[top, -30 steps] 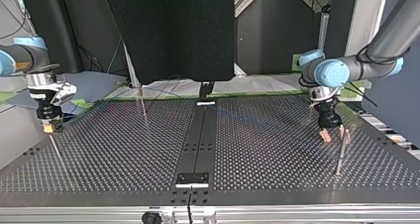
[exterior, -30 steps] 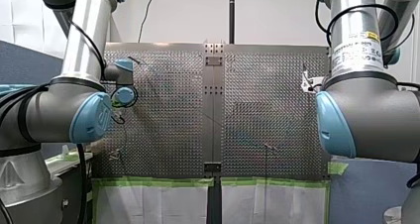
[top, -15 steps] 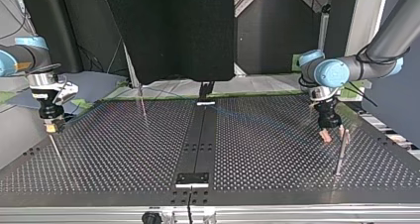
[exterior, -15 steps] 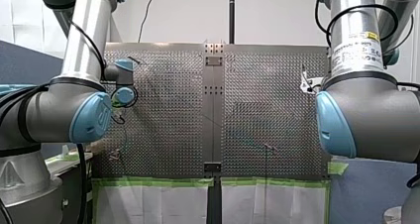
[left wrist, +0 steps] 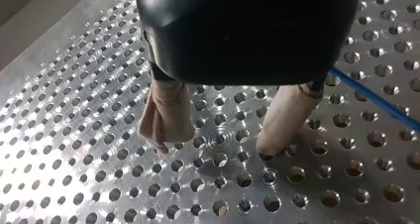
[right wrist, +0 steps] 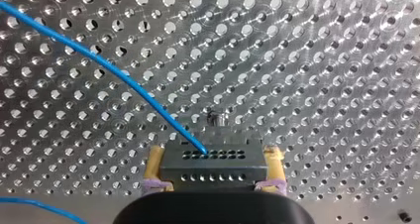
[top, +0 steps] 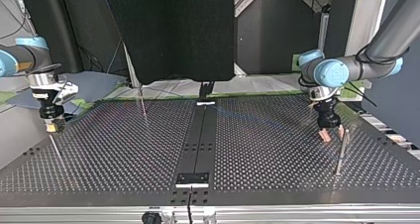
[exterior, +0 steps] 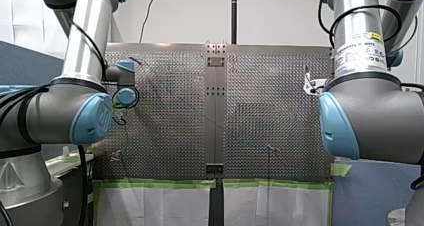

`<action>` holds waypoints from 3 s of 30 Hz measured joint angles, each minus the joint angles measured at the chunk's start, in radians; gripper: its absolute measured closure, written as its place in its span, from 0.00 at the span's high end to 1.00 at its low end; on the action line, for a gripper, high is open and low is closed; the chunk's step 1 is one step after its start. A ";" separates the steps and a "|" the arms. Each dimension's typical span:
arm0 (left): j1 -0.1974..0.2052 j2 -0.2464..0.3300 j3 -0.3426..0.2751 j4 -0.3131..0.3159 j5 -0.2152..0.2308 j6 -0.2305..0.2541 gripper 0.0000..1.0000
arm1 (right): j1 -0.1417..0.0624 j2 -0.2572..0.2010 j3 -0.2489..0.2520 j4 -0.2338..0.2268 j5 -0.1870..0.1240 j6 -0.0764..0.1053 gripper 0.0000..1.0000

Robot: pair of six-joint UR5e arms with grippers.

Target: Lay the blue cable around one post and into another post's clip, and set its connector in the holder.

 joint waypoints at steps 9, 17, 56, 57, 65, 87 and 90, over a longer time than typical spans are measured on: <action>0.000 0.000 0.000 0.001 0.002 0.003 0.98 | -0.003 0.004 -0.005 0.000 -0.016 0.005 0.00; -0.001 0.000 0.000 0.001 0.001 0.003 0.98 | -0.004 0.008 -0.016 0.012 -0.038 0.007 0.00; -0.001 0.000 0.000 0.002 0.001 0.004 0.98 | -0.011 0.019 -0.031 0.016 -0.047 0.011 0.00; -0.001 0.000 0.000 0.002 0.001 0.005 0.98 | -0.011 0.019 -0.031 0.015 -0.050 0.012 0.00; -0.001 0.000 0.000 0.002 -0.001 0.004 0.98 | -0.011 0.021 -0.031 0.010 -0.060 0.012 0.00; -0.001 0.000 0.000 0.002 -0.001 0.005 0.98 | -0.016 0.021 -0.031 0.001 -0.056 0.011 0.81; -0.001 0.000 -0.001 0.002 -0.001 0.005 0.98 | -0.016 0.022 -0.031 0.000 -0.057 0.011 0.88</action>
